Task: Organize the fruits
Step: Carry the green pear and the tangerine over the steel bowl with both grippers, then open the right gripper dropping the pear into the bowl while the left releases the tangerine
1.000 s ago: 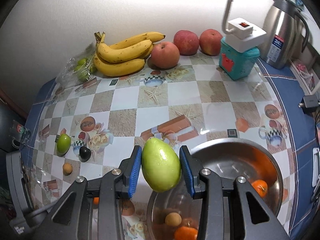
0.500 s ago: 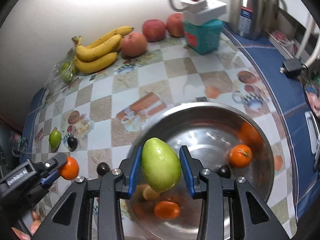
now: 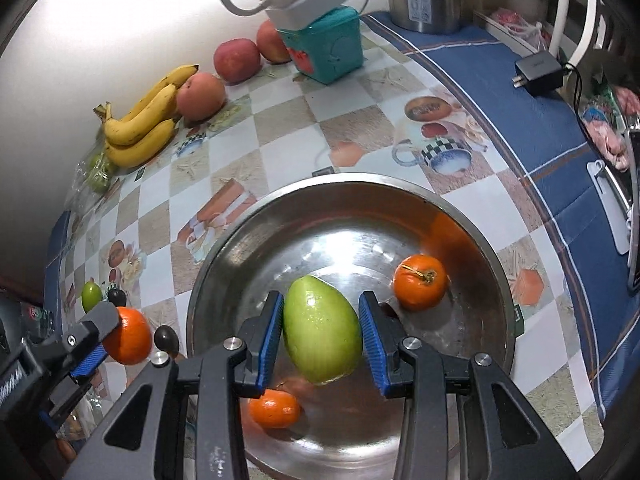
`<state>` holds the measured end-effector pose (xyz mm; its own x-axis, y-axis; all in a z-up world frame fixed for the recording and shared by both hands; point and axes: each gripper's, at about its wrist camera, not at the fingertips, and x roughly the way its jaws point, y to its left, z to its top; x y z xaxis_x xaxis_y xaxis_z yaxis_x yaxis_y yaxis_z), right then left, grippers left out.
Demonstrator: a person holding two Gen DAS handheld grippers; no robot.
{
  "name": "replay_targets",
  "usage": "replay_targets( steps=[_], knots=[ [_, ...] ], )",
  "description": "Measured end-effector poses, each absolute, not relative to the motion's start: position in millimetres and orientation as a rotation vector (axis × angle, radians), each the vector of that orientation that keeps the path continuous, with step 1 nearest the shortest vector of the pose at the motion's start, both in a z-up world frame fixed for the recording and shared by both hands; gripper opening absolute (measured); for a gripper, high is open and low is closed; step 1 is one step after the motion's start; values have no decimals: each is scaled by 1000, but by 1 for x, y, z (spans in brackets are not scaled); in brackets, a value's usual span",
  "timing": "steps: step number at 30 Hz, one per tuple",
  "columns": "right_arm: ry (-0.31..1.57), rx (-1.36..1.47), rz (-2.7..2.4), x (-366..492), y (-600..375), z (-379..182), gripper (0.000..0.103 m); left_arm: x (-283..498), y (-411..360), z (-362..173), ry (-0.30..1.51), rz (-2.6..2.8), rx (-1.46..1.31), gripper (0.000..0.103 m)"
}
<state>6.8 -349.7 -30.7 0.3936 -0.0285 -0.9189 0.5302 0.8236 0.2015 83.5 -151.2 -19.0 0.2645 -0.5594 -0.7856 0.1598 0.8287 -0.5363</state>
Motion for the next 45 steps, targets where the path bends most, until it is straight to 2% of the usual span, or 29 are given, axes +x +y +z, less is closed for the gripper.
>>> replay_targets(
  steps=[12, 33, 45],
  knots=[
    [1147, 579, -385, 5, -361, -47, 40, 67, -196, -44, 1288, -590, -257, 37],
    [1148, 594, -383, 6, -363, -50, 40, 72, -199, -69, 1354, -575, -287, 37],
    [1086, 558, -329, 16, -358, -38, 40, 73, -202, -77, 1378, -576, -302, 37]
  ],
)
